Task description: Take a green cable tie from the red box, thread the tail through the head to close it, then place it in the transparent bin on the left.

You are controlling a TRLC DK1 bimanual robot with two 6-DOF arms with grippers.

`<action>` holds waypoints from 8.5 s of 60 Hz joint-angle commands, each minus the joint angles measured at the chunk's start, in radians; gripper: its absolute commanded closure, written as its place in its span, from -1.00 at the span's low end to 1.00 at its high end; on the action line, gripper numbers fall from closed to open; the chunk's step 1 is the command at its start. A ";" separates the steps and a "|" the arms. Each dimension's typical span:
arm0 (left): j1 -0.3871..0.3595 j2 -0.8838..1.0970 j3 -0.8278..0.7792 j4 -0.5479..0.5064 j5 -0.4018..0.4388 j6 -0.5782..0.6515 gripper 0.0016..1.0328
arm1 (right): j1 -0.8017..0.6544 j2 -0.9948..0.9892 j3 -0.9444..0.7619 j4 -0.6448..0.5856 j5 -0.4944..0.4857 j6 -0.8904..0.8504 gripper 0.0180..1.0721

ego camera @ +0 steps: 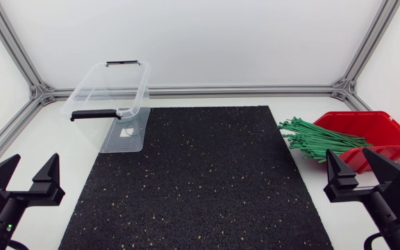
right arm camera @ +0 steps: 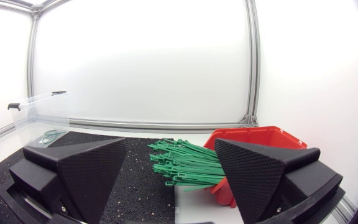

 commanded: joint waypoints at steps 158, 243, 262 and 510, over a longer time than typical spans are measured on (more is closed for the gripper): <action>0.003 -0.007 -0.041 -0.009 -0.009 -0.005 -0.92 | -0.331 1.405 1.349 -0.949 -0.354 -0.969 -0.83; 0.001 -0.007 -0.041 -0.009 -0.009 -0.005 -0.92 | -0.187 1.367 0.944 -0.783 -0.143 -1.547 -0.51; 0.003 -0.007 -0.041 -0.009 -0.008 -0.005 -0.92 | -0.187 1.367 0.918 -0.752 -0.153 -1.567 -0.39; -0.005 -0.006 -0.041 -0.011 -0.008 -0.005 -0.92 | 0.094 1.219 1.497 -1.185 -0.238 -1.323 0.74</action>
